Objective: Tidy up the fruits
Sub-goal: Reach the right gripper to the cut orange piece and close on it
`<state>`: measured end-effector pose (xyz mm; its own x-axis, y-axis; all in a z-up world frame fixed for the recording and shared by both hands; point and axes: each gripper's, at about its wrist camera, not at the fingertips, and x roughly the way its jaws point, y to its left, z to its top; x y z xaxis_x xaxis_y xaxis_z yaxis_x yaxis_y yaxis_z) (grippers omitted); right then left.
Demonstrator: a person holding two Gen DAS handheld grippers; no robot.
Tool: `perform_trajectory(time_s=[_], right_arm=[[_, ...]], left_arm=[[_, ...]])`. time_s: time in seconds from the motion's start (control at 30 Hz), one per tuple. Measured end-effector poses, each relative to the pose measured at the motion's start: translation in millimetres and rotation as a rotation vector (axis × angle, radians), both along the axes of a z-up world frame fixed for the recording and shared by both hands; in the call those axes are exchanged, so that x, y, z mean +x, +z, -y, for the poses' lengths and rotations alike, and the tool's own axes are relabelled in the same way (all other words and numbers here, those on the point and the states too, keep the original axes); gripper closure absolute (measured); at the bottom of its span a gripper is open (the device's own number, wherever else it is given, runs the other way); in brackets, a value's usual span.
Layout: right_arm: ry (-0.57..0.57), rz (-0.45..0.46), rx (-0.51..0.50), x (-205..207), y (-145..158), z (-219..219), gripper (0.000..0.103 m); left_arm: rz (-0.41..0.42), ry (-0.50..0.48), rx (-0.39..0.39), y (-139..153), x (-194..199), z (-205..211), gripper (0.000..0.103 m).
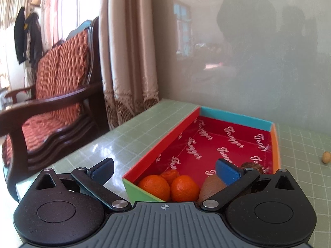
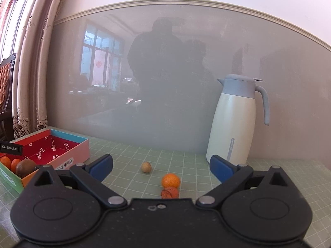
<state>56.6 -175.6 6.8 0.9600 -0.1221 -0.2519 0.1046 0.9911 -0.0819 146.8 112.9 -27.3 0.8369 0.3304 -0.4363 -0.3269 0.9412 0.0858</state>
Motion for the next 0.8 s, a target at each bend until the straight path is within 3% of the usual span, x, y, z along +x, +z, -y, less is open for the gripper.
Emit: perform_trajectory(time_s=[0.2, 0.27, 0.8], right_arm=[[-0.002, -0.002, 0.002, 1, 0, 2, 0.003], [-0.004, -0.003, 0.003, 1, 0, 2, 0.003], [-0.068, -0.012, -0.001, -7, -2, 33, 0.003]], left_arm=[[0.115, -0.109, 0.187, 7, -28, 32, 0.000], [0.122, -0.136, 0.215, 7, -31, 40, 0.000], [0.109, -0.239, 0.208, 5, -37, 81, 0.000]])
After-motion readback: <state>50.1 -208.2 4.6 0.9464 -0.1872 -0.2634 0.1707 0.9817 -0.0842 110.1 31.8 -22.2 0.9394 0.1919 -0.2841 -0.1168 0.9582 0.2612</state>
